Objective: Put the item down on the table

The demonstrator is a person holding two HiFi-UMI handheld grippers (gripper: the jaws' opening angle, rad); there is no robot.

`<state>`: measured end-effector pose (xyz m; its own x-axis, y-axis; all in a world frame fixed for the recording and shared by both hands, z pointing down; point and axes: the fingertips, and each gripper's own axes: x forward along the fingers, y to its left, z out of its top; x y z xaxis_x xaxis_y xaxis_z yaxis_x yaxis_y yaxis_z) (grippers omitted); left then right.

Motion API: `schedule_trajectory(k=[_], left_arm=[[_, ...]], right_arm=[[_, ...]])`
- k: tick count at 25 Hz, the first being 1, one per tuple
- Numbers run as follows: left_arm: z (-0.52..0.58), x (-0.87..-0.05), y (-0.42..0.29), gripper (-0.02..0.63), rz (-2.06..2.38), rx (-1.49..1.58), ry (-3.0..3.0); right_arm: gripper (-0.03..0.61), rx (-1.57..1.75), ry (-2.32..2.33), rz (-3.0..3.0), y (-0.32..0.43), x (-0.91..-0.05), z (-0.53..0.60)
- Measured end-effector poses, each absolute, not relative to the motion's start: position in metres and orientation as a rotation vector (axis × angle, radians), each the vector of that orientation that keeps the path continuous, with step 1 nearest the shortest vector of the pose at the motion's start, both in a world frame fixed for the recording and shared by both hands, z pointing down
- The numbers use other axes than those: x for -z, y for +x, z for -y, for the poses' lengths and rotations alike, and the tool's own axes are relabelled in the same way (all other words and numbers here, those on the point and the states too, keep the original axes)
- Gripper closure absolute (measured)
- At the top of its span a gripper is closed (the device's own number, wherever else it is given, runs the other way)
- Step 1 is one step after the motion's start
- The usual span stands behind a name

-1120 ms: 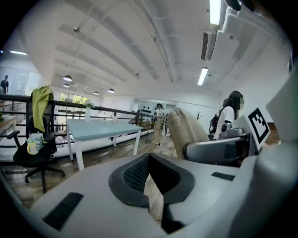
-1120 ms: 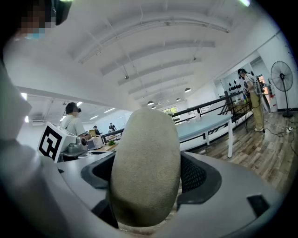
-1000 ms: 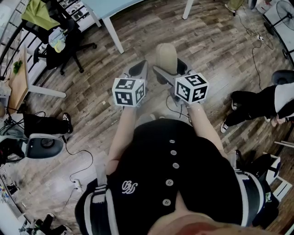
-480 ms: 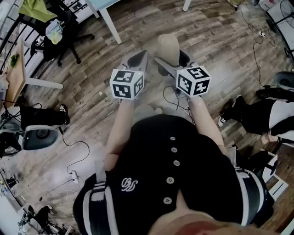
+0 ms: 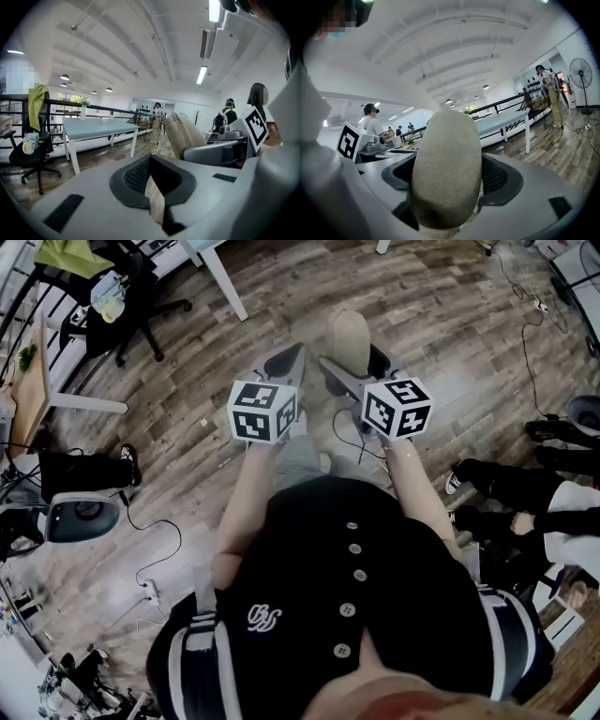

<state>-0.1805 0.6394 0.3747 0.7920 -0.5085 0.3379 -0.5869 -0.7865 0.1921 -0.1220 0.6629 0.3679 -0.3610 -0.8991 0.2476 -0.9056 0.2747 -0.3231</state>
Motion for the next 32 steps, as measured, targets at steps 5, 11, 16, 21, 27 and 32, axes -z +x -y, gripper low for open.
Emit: schedule_trajectory(k=[5, 11, 16, 21, 27, 32], left_arm=[[-0.606, -0.385, -0.176, 0.606, 0.823, -0.414, 2.685], [-0.527, -0.383, -0.170, 0.606, 0.828, -0.398, 2.684], [-0.451, -0.371, -0.165, 0.606, 0.803, -0.366, 2.705], [-0.391, -0.362, -0.158, 0.606, 0.764, -0.350, 2.737], [-0.344, -0.369, -0.159, 0.606, 0.725, -0.356, 2.738], [-0.331, -0.392, -0.153, 0.606, 0.696, -0.381, 2.683]], right_arm=[[0.163, -0.676, 1.784, 2.478, -0.116, -0.378, -0.632], [0.163, -0.638, 1.801, 2.463, -0.107, -0.374, -0.556], [0.163, -0.599, 1.836, 2.448, -0.102, -0.363, -0.484], [0.163, -0.562, 1.885, 2.429, -0.095, -0.355, -0.425], [0.164, -0.536, 1.934, 2.387, -0.091, -0.355, -0.381], [0.164, -0.588, 1.899, 2.352, -0.085, -0.371, -0.365]])
